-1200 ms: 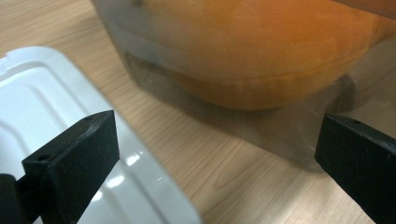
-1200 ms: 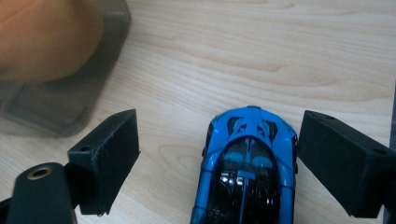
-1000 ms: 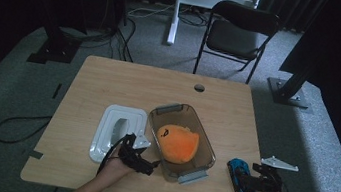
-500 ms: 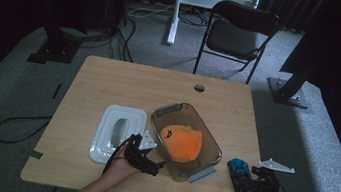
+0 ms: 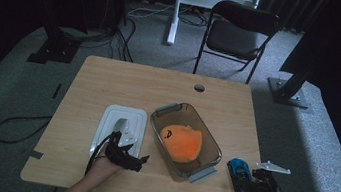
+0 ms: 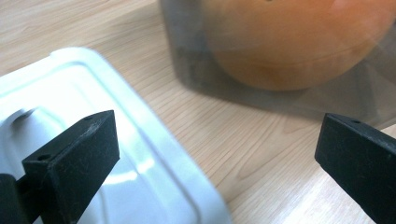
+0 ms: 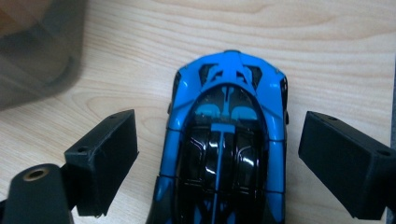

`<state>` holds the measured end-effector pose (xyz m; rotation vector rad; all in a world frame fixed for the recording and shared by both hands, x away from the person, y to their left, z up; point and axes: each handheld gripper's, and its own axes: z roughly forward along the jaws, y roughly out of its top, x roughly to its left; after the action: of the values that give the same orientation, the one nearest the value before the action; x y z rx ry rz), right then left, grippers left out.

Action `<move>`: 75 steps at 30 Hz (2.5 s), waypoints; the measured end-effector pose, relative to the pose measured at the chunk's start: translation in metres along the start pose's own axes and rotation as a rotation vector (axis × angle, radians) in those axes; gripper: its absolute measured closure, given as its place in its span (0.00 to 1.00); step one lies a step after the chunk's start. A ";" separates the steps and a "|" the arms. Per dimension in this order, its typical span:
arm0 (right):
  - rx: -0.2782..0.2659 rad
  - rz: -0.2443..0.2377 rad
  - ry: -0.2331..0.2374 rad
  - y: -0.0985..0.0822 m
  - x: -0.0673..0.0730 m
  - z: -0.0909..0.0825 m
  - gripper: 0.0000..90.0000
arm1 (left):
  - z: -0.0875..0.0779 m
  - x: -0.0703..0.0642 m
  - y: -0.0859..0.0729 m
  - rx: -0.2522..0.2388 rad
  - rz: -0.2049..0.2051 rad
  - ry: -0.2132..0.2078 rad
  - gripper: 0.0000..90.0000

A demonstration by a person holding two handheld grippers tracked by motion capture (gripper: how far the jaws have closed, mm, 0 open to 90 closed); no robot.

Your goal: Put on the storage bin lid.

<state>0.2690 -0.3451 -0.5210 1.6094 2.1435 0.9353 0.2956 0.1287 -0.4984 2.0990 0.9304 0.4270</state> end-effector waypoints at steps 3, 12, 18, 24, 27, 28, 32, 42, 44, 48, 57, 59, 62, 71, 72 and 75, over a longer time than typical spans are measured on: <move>0.016 0.007 -0.010 -0.002 0.001 0.004 0.12 | -0.002 0.004 -0.005 0.003 -0.013 0.007 0.00; 0.035 0.007 -0.048 -0.005 0.003 0.009 0.12 | -0.008 0.009 -0.013 0.000 -0.034 0.017 0.00; 0.059 0.018 -0.059 -0.009 0.003 0.014 0.16 | -0.009 0.011 -0.018 -0.001 -0.046 0.021 0.00; 0.067 0.000 -0.080 -0.009 0.005 0.013 0.21 | -0.011 0.013 -0.019 0.000 -0.051 0.027 0.00; 0.071 -0.013 -0.093 -0.009 0.007 0.013 0.24 | -0.012 0.015 -0.020 0.001 -0.054 0.033 0.00; 0.074 -0.018 -0.091 -0.008 0.008 0.013 0.26 | -0.012 0.015 -0.021 0.001 -0.055 0.033 0.00; 0.083 -0.032 -0.109 -0.008 0.011 0.014 0.27 | -0.013 0.016 -0.022 0.004 -0.053 0.039 0.00; 0.081 -0.052 -0.112 -0.002 0.010 0.015 0.28 | -0.012 0.019 -0.024 0.013 -0.061 0.037 0.00; 0.089 -0.057 -0.111 0.000 0.010 0.015 0.28 | -0.012 0.019 -0.024 0.014 -0.061 0.036 0.00; 0.090 -0.045 -0.097 0.005 0.008 0.015 0.28 | -0.011 0.019 -0.024 0.013 -0.063 0.034 0.00; 0.057 -0.043 -0.078 0.019 0.006 0.005 0.28 | -0.011 0.020 -0.023 0.014 -0.059 0.036 0.00; 0.051 -0.051 -0.076 0.024 0.006 0.002 0.28 | -0.011 0.020 -0.023 0.014 -0.059 0.037 0.00; 0.033 -0.056 -0.082 0.033 0.006 -0.005 0.28 | -0.011 0.020 -0.023 0.014 -0.061 0.037 0.00; -0.026 -0.080 -0.070 0.058 0.009 -0.023 0.28 | -0.010 0.019 -0.023 0.014 -0.056 0.036 0.00; -0.029 -0.082 -0.069 0.061 0.010 -0.025 0.28 | -0.010 0.019 -0.023 0.012 -0.057 0.036 0.00; -0.046 -0.088 -0.065 0.068 0.012 -0.030 0.28 | -0.010 0.019 -0.023 0.011 -0.059 0.036 0.00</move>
<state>0.2980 -0.3326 -0.4528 1.4903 2.1154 0.8862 0.2921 0.1580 -0.5103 2.0747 1.0150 0.4311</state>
